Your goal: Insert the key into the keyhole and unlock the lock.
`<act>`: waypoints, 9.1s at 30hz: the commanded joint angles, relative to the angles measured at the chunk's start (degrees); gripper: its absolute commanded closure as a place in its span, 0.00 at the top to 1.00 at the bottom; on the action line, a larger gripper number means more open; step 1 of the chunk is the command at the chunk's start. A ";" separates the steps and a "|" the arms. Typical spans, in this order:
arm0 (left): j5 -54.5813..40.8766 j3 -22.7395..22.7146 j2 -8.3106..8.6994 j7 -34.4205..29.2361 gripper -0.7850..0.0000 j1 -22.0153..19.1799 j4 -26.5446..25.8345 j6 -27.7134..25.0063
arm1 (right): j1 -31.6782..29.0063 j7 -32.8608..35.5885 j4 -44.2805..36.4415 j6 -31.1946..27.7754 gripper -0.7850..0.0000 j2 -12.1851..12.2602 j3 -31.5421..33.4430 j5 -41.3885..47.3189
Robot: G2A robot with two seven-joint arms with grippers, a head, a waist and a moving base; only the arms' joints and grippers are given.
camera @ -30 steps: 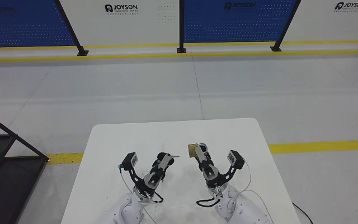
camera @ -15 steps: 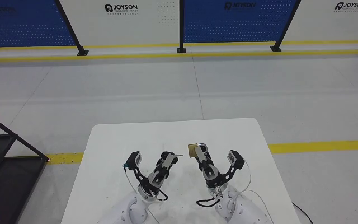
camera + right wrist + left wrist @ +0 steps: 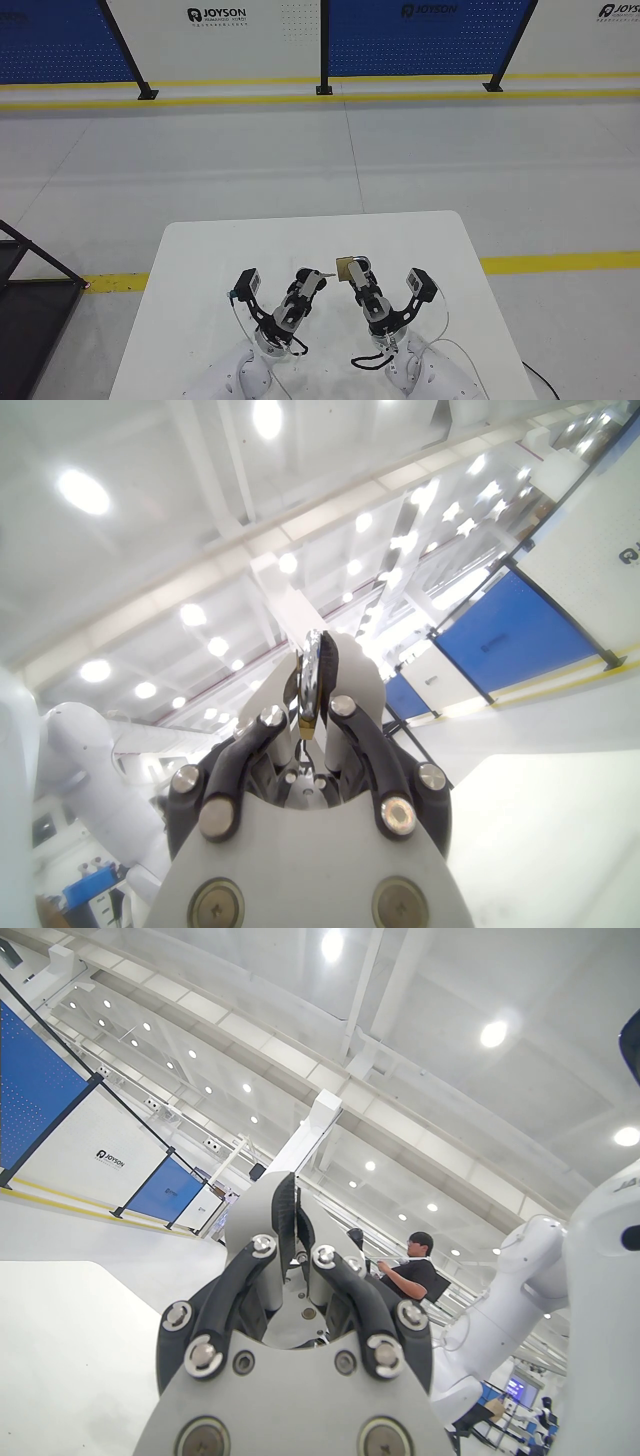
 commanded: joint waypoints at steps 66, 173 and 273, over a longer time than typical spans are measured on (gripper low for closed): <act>21.25 -3.76 -5.71 10.70 0.00 1.48 3.28 10.11 | -4.82 11.39 -4.20 3.83 0.00 -1.14 5.42 1.25; 39.35 -3.68 -6.73 23.71 0.00 -0.51 9.49 29.62 | -9.00 24.40 -7.84 7.14 0.00 -3.04 12.12 4.57; 41.01 -4.17 -5.89 21.01 0.00 -1.15 10.79 31.73 | -9.18 26.95 -7.78 8.17 0.00 -4.14 13.22 4.51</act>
